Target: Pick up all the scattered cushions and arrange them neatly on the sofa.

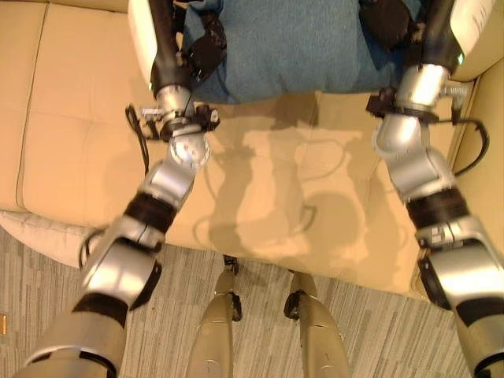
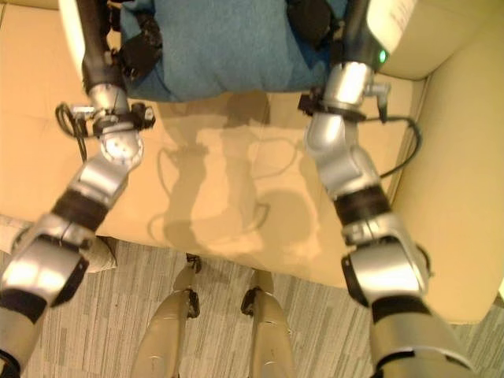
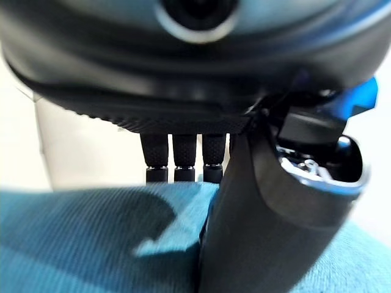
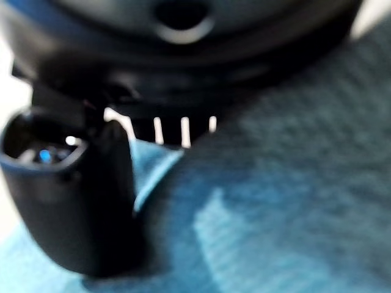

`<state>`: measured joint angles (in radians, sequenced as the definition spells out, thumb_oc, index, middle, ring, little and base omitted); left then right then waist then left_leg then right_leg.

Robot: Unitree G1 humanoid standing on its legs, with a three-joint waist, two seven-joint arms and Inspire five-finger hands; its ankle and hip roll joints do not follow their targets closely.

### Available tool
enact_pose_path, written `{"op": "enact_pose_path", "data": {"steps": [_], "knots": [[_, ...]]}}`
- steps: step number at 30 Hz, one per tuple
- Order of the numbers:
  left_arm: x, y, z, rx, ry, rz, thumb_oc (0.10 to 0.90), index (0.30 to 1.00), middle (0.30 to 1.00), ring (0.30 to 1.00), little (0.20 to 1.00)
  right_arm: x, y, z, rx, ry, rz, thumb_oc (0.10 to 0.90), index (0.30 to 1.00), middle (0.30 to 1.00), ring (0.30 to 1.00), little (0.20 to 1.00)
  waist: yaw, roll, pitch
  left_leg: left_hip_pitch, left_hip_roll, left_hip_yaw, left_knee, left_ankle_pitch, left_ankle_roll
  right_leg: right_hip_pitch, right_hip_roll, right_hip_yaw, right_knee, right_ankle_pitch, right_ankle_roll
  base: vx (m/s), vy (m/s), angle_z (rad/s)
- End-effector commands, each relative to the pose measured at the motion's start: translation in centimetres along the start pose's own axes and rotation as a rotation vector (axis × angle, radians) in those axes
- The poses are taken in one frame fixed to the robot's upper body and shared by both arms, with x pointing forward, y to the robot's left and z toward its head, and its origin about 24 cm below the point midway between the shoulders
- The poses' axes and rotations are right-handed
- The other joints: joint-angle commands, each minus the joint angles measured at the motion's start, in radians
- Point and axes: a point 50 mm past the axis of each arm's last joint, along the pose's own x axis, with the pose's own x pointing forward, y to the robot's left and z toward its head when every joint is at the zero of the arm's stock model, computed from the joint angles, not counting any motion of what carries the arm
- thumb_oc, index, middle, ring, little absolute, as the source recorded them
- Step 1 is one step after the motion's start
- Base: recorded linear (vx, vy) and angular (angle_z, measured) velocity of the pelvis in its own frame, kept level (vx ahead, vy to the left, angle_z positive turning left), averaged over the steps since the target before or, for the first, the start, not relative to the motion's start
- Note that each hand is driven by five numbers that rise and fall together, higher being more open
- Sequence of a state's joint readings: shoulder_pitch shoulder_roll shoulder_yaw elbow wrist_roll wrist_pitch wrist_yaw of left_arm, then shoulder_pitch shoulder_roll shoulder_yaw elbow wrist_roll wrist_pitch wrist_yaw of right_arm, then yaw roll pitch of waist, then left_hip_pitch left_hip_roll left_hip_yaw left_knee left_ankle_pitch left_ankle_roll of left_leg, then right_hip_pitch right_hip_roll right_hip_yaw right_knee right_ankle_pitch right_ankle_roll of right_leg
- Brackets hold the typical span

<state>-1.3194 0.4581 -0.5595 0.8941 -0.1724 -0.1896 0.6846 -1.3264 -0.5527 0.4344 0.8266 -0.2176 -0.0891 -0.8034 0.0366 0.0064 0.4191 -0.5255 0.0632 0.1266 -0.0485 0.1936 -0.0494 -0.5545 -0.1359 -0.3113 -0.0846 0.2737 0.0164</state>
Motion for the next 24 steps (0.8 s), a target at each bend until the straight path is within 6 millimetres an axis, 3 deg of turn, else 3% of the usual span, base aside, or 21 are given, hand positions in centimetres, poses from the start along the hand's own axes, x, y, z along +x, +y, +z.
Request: {"op": "enact_pose_path", "data": {"steps": [1,5,8,11,12,13,16,19,22,24], "knots": [[1.7,-1.2,11.2,-0.196,-0.407,-0.084,0.800,0.900,0.900,0.900,0.900,0.5,1.5,7.3,0.200,-0.217,0.055,0.800,0.900,0.900,0.900,0.900,0.005,-0.015,-0.151,0.015,-0.009,-0.054,0.016,-0.076,-0.047,0.024,-0.054,0.048,0.126,-0.162,0.156,0.00,0.000,0.00],[3.5,0.3,11.3,-0.100,-0.389,-0.066,0.800,0.900,0.900,0.900,0.900,0.6,3.0,8.0,0.158,-0.210,0.171,0.800,0.900,0.900,0.900,0.900,0.003,-0.003,-0.139,0.040,-0.010,-0.054,-0.012,-0.066,-0.048,0.030,-0.054,0.050,0.129,-0.161,0.155,0.01,0.012,-0.05],[3.5,1.0,9.6,-0.063,-0.342,-0.052,0.800,0.900,0.900,0.900,0.900,-0.1,3.5,7.7,0.166,-0.195,0.211,0.800,0.900,0.900,0.900,0.900,0.004,0.001,-0.134,0.057,-0.013,-0.052,-0.015,-0.067,-0.048,0.041,-0.053,0.052,0.124,-0.162,0.153,0.03,0.001,-0.08],[3.1,1.6,7.1,0.004,-0.296,-0.060,0.800,0.900,0.900,0.900,0.900,-0.7,3.5,7.0,0.166,-0.197,0.232,0.800,0.900,0.900,0.900,0.900,0.007,0.003,-0.130,0.066,-0.015,-0.051,-0.015,-0.069,-0.048,0.052,-0.052,0.051,0.121,-0.165,0.150,-0.02,0.003,-0.01],[2.6,2.5,4.6,0.052,-0.244,-0.061,0.800,0.900,0.900,0.900,0.900,-1.1,3.2,6.1,0.149,-0.203,0.257,0.800,0.900,0.900,0.900,0.900,0.006,-0.002,-0.121,0.054,-0.019,-0.040,-0.008,-0.048,-0.041,0.044,-0.056,0.041,0.119,-0.143,0.138,0.00,0.000,0.00],[2.6,2.5,4.5,0.053,-0.242,-0.061,0.800,0.900,0.900,0.900,0.900,-1.2,3.3,6.1,0.149,-0.203,0.259,0.800,0.900,0.900,0.900,0.900,0.007,0.001,-0.130,0.067,-0.016,-0.049,-0.016,-0.069,-0.048,0.054,-0.050,0.051,0.117,-0.165,0.148,0.00,0.000,0.00],[1.8,3.6,1.7,0.099,-0.178,-0.065,0.800,0.900,0.900,0.900,0.900,-1.9,3.0,4.8,0.173,-0.178,0.302,0.800,0.900,0.900,0.900,0.900,0.005,-0.005,-0.126,0.065,-0.014,-0.046,-0.015,-0.068,-0.050,0.054,-0.049,0.050,0.115,-0.165,0.146,0.03,-0.007,0.00],[0.2,4.7,-1.9,0.122,-0.079,-0.069,0.800,0.900,0.900,0.900,0.900,-3.7,3.0,2.9,0.233,-0.117,0.364,0.800,0.900,0.900,0.900,0.900,0.004,-0.013,-0.113,0.049,-0.016,-0.039,-0.006,-0.047,-0.044,0.046,-0.054,0.039,0.113,-0.142,0.133,-0.07,-0.007,0.01],[-0.7,4.9,-3.2,0.132,-0.043,-0.077,0.800,0.900,0.900,0.900,0.900,-4.7,3.1,2.0,0.237,-0.096,0.393,0.800,0.900,0.900,0.900,0.900,0.008,-0.011,-0.118,0.063,-0.010,-0.048,-0.014,-0.069,-0.051,0.059,-0.047,0.047,0.109,-0.164,0.141,0.02,-0.019,0.03],[-1.3,5.0,-4.1,0.148,-0.023,-0.096,0.800,0.900,0.900,0.900,0.900,-5.4,3.2,1.4,0.223,-0.087,0.418,0.800,0.900,0.900,0.900,0.900,0.008,-0.013,-0.106,0.052,-0.013,-0.039,-0.006,-0.047,-0.045,0.050,-0.054,0.036,0.112,-0.144,0.131,-0.05,0.000,0.03]]}}
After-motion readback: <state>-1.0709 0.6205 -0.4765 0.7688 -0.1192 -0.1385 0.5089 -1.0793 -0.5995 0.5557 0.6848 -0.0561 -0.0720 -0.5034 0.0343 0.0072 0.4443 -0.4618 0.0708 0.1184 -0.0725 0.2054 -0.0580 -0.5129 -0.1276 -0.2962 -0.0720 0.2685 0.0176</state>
